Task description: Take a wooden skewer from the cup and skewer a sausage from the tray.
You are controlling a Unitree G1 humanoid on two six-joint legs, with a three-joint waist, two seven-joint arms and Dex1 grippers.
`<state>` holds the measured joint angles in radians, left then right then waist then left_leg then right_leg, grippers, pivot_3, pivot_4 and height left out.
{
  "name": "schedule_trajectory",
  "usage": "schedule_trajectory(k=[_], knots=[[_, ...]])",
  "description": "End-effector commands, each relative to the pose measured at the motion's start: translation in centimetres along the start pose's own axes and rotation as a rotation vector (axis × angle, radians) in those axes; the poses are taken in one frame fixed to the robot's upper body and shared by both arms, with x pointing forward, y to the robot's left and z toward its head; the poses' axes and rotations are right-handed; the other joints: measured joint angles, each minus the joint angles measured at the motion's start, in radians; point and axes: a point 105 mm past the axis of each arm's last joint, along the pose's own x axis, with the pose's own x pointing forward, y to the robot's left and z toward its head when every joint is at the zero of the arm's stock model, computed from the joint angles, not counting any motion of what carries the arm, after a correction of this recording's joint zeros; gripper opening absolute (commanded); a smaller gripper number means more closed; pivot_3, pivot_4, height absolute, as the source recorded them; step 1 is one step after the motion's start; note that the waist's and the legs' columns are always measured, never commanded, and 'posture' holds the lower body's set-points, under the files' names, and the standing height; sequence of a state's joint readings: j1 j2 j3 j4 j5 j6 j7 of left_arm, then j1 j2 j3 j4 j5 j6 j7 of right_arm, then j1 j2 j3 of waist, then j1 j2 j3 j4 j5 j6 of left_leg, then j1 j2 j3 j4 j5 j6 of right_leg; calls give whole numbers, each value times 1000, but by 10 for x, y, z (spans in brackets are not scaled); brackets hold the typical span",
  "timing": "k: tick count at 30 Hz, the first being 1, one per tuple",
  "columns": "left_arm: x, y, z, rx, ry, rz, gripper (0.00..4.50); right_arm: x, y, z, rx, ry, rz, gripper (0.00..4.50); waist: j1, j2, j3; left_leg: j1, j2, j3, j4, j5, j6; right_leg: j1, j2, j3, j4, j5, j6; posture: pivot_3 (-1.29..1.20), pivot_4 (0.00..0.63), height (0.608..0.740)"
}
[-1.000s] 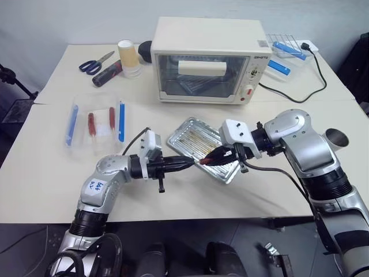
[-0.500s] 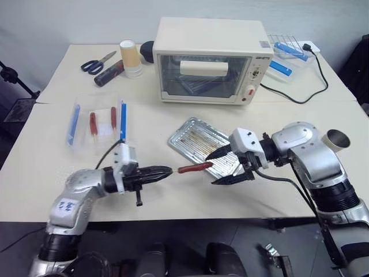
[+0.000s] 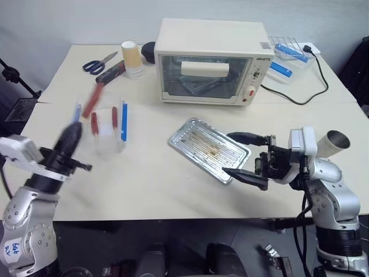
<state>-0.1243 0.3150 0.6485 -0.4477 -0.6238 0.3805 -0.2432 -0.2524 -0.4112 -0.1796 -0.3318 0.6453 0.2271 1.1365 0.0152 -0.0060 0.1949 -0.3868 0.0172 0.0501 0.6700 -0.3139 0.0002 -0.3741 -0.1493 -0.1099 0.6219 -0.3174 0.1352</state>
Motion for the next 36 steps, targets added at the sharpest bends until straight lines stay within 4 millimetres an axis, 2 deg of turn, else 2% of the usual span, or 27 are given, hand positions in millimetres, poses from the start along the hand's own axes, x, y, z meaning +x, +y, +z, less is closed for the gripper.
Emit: schedule_trajectory(k=[1, 4, 7, 10, 13, 15, 17, 19, 20, 22, 26, 28, 32, 36], knots=[[10, 12, -10, 8, 40, 124, 0, 6, 6, 9, -151, -49, -24, 4465, 5, 0, 0, 0, 0, 0, 0, 0, 0, 0, 0, 0, 0, 0, 0, 0, 150, 740], [21, 9, -23, 14, 97, 130, 0, 9, 5, 12, -212, -69, -42, 4465, 9, -1, 0, 0, -1, 2, 0, 0, 0, -1, 0, 1, 0, 0, 0, 0, 150, 740], [29, 9, -36, 10, 148, 128, 0, 12, -5, 19, -264, -90, -94, 4465, 8, -1, 0, 0, -1, 1, 0, 0, 0, -1, 0, 1, 0, 0, 0, 0, 150, 740], [34, 6, -46, 7, 196, 119, 0, 16, -6, 22, -259, -93, -82, 4465, 6, -1, 0, 0, -1, 2, -1, 0, 0, -1, 0, 1, 0, 0, 0, 0, 150, 740], [35, 0, -51, 52, 226, 79, 750, 18, -4, 20, -240, -72, -66, 4500, 6, -1, 0, 0, -1, 2, -2, 0, 0, -2, 0, 1, 0, 0, 0, 0, 150, 740], [35, 3, -51, 40, 227, 106, 1368, 17, -3, 19, -220, -58, -58, 4500, 6, -1, 0, 0, -1, 2, -2, 0, 0, -2, 0, 1, -1, 0, 0, 0, 150, 740], [35, 3, -44, 57, 200, 93, 1906, 16, -2, 19, -200, -45, -56, 4500, 6, -1, 0, 0, -1, 2, -2, 0, 0, -2, 0, 1, -1, 0, 0, 0, 150, 740], [33, -12, -30, 172, 172, -91, 2416, 13, 0, 13, -133, -3, -36, 4500, 6, -1, 0, 0, 0, 2, -2, 0, 0, -2, 0, 1, -1, 0, 0, 0, 150, 740], [28, -23, -26, 233, 186, -241, 2677, 9, 2, 9, -105, 31, -17, 4500, 4, -1, 0, 0, 0, 2, -2, 0, 0, -2, 0, 1, -1, 0, 0, 0, 150, 740], [16, -35, -24, 266, 234, -440, 2677, 1, 6, 5, -73, 78, 12, 4500, 3, -1, 0, 0, 0, 6, -3, 0, 0, -2, 1, 0, -1, 0, 0, 0, 150, 740], [-31, -43, -32, 399, 414, -794, 2677, -28, 8, -9, -34, 200, 61, 4500, 3, -1, 0, 0, 0, 13, -4, 0, 0, -2, 0, 2, -2, 0, 0, 0, 150, 740], [-42, -42, -34, 424, 455, -856, 2677, -36, 9, -12, -29, 227, 74, 4500, 4, -1, 0, 0, 0, 13, -4, 0, 0, -2, 1, 2, -3, 0, 0, 0, 150, 740], [-88, -34, -57, 453, 599, -971, 2677, -61, 25, -35, 12, 349, 184, 4500, 4, -1, 0, 1, 1, 13, -4, -1, 1, -2, 1, 2, -3, 0, -1, 0, 150, 740], [-98, -28, -71, 418, 604, -908, 2677, -69, 33, -50, 14, 370, 214, 4500, 6, -1, 0, 1, 1, 14, -4, -1, 2, -2, 1, 3, -4, 0, -1, 0, 150, 740]])
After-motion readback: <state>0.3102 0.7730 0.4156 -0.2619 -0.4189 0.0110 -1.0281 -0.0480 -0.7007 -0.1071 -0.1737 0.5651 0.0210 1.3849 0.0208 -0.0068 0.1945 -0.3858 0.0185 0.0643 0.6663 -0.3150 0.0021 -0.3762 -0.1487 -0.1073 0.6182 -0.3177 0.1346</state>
